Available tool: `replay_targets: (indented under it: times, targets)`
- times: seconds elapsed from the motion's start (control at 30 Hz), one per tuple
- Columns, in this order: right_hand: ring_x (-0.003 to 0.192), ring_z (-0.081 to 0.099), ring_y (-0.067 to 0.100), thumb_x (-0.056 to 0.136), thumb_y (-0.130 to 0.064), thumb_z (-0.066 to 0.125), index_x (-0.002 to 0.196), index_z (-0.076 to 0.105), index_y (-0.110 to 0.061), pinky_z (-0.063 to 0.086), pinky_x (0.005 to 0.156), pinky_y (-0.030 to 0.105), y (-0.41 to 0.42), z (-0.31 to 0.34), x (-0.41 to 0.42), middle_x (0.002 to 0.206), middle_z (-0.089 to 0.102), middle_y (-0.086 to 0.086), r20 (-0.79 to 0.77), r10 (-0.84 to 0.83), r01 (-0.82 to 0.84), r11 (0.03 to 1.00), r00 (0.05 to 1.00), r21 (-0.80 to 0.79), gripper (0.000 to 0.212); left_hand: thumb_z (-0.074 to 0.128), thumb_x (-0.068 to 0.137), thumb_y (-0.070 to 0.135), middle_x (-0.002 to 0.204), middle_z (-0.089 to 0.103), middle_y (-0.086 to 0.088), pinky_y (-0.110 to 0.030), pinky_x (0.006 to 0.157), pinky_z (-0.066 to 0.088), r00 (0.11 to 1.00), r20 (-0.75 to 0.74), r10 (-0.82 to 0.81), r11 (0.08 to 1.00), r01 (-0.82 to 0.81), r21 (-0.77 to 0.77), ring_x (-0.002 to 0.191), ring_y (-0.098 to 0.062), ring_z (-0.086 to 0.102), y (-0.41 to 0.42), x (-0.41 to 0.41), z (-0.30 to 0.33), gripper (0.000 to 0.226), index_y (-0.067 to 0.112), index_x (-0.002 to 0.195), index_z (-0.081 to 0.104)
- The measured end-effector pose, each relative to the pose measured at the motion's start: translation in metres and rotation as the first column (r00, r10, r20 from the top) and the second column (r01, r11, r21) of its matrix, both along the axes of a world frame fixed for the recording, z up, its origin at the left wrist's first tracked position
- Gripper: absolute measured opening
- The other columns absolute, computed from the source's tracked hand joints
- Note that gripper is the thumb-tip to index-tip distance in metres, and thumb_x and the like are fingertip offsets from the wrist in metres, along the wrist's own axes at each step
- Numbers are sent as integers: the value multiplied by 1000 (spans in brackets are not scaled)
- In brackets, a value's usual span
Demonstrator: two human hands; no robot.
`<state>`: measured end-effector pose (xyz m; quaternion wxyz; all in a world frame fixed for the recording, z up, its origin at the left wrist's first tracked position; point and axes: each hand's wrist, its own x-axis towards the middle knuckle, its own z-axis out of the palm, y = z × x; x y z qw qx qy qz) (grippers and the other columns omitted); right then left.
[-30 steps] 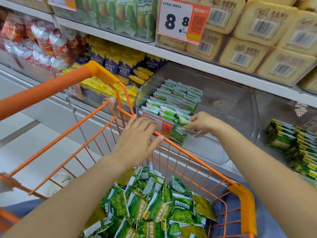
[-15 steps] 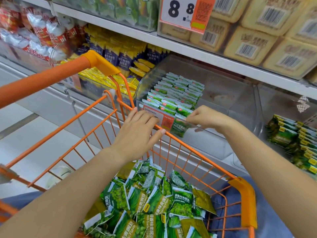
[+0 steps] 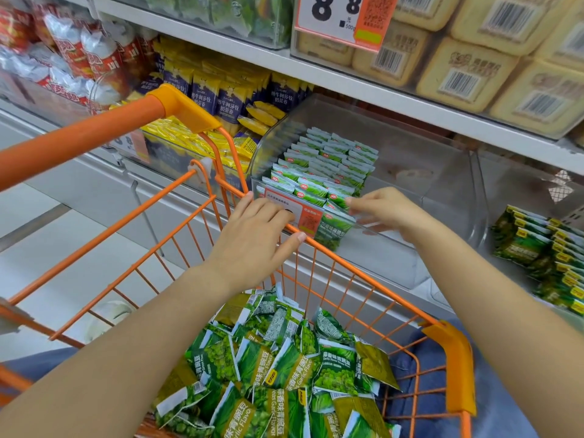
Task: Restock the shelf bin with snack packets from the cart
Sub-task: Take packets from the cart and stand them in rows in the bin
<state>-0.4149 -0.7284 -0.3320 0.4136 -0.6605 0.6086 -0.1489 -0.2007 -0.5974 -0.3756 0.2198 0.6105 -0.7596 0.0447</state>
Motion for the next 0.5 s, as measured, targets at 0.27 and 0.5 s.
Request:
replay_targets:
  times: [0.27,0.5]
  targets:
    - [102,68,21,87,-62,48,132,43,-25,52,90,35,-5,3,7,125,61,18,-27,206,-172,878,978,446,58,22,97,55,109,63,1,-37,116,11,1000,7,-4,1000,4,-5,113,-22,54,-1,1,-1,60,16,113,64]
    - [100,69,26,85,-66,50,146,33,-17,58,74,32,-8,-7,9,148,38,17,89,76,-109,880,993,462,81,22,97,55,108,64,1,-37,115,11,1000,3,-8,1000,8,-14,111,-22,55,-1,1,-1,60,16,112,64]
